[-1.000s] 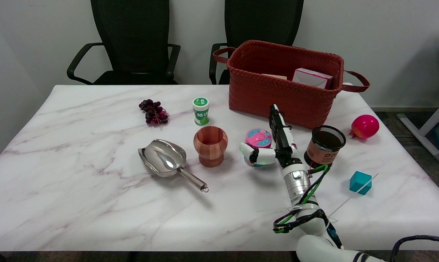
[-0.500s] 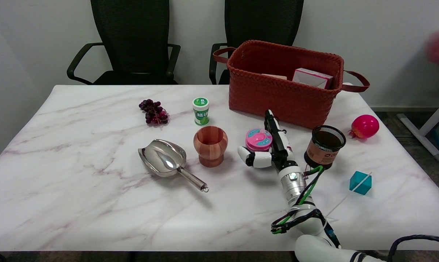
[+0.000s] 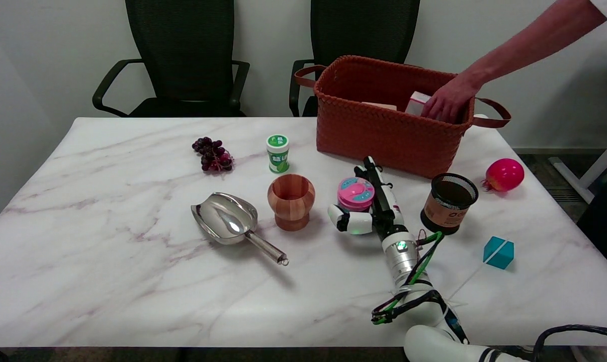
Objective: Pick up the pink gum jar.
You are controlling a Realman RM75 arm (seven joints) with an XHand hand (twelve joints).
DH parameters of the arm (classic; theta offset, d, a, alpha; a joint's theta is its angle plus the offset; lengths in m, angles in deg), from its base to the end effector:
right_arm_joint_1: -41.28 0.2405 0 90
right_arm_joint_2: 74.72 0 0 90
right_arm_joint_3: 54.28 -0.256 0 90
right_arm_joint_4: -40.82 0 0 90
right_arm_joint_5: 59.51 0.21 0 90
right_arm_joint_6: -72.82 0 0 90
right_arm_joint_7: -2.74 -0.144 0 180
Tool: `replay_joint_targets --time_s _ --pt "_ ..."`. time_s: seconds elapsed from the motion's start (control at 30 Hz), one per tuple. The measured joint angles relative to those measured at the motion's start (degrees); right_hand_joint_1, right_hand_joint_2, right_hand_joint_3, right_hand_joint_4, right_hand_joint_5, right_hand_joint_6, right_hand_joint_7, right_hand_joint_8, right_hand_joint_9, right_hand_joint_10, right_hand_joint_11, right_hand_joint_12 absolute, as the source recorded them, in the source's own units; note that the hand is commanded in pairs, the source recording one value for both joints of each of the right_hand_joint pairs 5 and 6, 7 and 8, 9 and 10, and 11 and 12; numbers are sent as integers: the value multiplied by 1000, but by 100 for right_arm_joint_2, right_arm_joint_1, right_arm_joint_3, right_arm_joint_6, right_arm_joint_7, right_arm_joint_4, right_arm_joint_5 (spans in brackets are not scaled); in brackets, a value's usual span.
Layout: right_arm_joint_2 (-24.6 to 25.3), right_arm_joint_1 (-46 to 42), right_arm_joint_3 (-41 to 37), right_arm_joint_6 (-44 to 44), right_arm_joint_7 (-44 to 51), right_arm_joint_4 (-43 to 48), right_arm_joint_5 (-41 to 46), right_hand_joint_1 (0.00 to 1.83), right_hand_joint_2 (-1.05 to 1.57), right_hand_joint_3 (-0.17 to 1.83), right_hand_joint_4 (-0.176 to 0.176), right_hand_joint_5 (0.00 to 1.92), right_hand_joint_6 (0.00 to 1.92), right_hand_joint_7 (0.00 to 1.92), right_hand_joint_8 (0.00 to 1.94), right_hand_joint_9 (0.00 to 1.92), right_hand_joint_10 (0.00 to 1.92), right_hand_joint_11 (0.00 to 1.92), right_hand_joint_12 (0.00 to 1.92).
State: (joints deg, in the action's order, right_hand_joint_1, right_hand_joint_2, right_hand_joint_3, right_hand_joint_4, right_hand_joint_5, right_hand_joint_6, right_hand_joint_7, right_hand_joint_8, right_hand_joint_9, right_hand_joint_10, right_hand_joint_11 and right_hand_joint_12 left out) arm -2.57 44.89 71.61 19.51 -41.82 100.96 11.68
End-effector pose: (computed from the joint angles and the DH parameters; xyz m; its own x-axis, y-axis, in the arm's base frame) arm -0.3567 -0.3102 0.2849 0.1126 0.2527 0.9610 -0.9916 -0.0333 0.1249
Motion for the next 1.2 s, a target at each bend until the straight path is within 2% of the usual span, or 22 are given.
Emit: replay_joint_targets --time_s 0.07,0.17,0.23,0.3,0.37,0.43,0.63,0.9,1.2 --pt "10 16 2 1 -9 -26 -1 1270 199 1217 0 84 84 614 614 427 427 201 201" --pt "29 39 3 1 -19 -63 -2 1274 314 1214 0 638 638 852 852 609 609 383 383" --pt "42 52 2 1 -24 -85 -2 1248 358 1284 0 960 960 1104 1104 777 777 494 494" --pt "53 63 0 1 -29 -102 -3 1229 385 1417 0 1150 1150 1237 1237 894 894 613 613" --pt "63 76 -3 -2 -33 -120 -5 1196 481 1540 0 1420 1420 1376 1376 1128 1128 804 804" --pt "71 84 -3 -20 -35 -133 -4 1177 573 1550 0 1570 1570 1447 1447 1252 1252 927 927" --pt "89 107 -3 -116 -63 -164 -3 1168 692 1518 0 1654 1654 1490 1490 1334 1334 1094 1094" --pt "103 126 2 -239 -180 -176 0 1168 760 1432 0 1541 1541 1486 1486 1352 1352 1214 1214" --pt "102 176 -19 -440 -261 28 -167 1167 777 1403 0 1449 1449 1484 1484 1362 1362 1242 1242"
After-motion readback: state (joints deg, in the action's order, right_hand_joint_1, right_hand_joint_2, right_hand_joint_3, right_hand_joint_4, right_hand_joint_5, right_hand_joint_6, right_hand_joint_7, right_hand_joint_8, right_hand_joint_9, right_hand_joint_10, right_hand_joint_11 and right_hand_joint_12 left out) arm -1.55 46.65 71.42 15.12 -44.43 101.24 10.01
